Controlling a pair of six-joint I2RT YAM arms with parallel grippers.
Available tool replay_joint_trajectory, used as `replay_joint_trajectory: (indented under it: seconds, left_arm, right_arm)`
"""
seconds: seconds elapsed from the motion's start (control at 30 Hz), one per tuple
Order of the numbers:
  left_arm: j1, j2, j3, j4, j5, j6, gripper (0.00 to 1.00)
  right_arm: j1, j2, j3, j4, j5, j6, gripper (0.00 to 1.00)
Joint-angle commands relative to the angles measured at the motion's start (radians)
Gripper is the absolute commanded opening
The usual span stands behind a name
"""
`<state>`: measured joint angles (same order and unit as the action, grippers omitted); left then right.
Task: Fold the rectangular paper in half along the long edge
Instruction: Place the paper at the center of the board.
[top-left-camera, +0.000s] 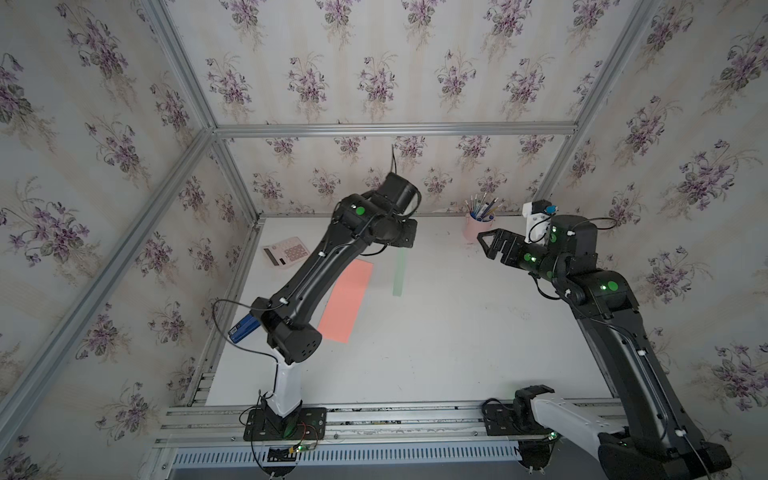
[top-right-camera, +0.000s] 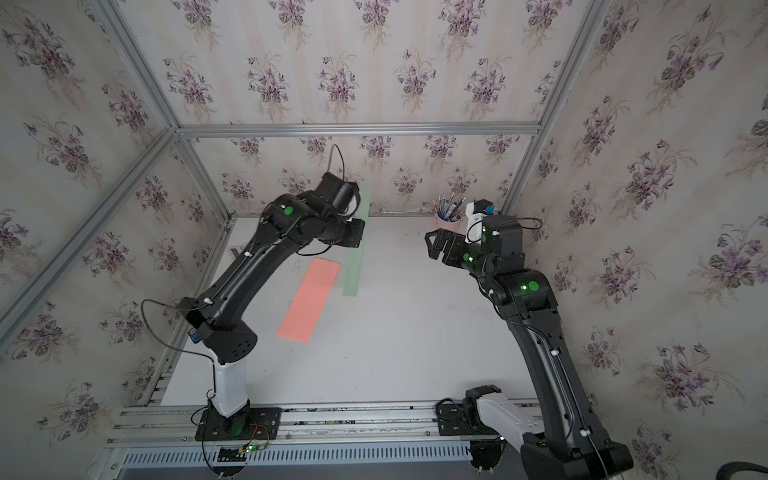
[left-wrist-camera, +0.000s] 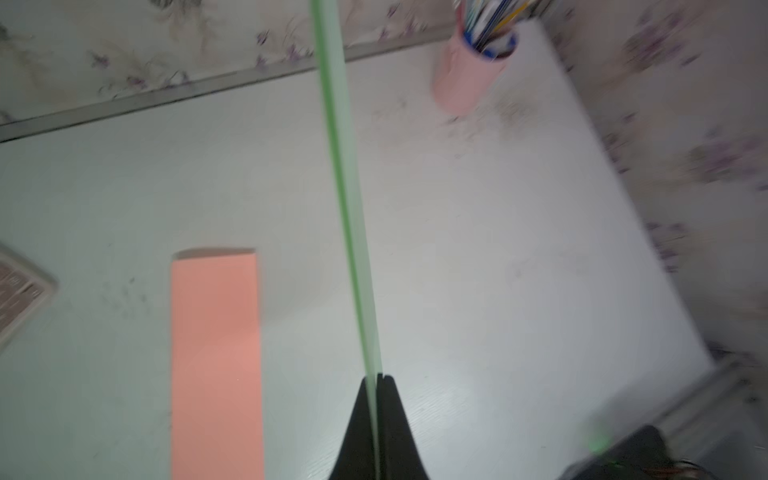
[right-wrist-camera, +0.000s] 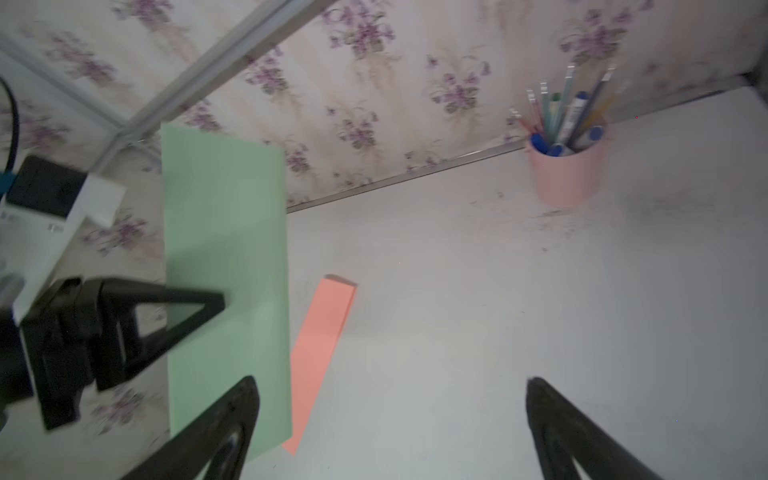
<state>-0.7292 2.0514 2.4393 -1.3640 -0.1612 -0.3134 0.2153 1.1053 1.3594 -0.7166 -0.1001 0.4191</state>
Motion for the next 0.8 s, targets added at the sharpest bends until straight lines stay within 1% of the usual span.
replay_joint_trajectory:
  seconds: [0.0,0.17,0.33,0.5,0.53,0.57,0.63,0.67,0.73,0.77]
  left_arm:
    - [-0.047,0.071,0.012,-0.258,-0.376,-0.039,0.00]
    - [-0.092,0.166,-0.103,-0.121,-0.402,-0.078,0.00]
    - [-0.110,0.348,-0.117,-0.029,-0.403,-0.121,0.00]
    - [-0.140,0.443,-0.132,0.094,-0.426,-0.136,0.00]
    - [-0.143,0.458,-0.128,0.110,-0.426,-0.136,0.04]
    - [-0.150,0.470,-0.122,0.121,-0.427,-0.140,0.12]
    - [-0.159,0.471,-0.139,0.169,-0.418,-0.132,0.36]
    - [-0.165,0.464,-0.153,0.192,-0.407,-0.129,0.45]
    - [-0.176,0.429,-0.207,0.256,-0.375,-0.115,0.57]
    - [-0.180,0.403,-0.236,0.290,-0.345,-0.106,0.76]
  right_arm:
    - [0.004,0.049,-0.016,-0.096,0.285,0.010,1.00]
    - [0.004,0.084,-0.043,-0.096,0.308,-0.004,1.00]
    - [0.003,0.093,-0.057,-0.096,0.274,-0.029,1.00]
    - [0.003,0.091,-0.081,-0.091,0.252,-0.057,1.00]
    - [0.003,0.093,-0.086,-0.090,0.254,-0.063,1.00]
    - [0.003,0.094,-0.087,-0.090,0.265,-0.065,1.00]
    - [0.003,0.097,-0.101,-0.082,0.288,-0.070,1.00]
    - [0.002,0.100,-0.107,-0.077,0.299,-0.068,1.00]
    - [0.003,0.112,-0.122,-0.057,0.317,-0.061,1.00]
    - [0.003,0.123,-0.130,-0.042,0.326,-0.056,1.00]
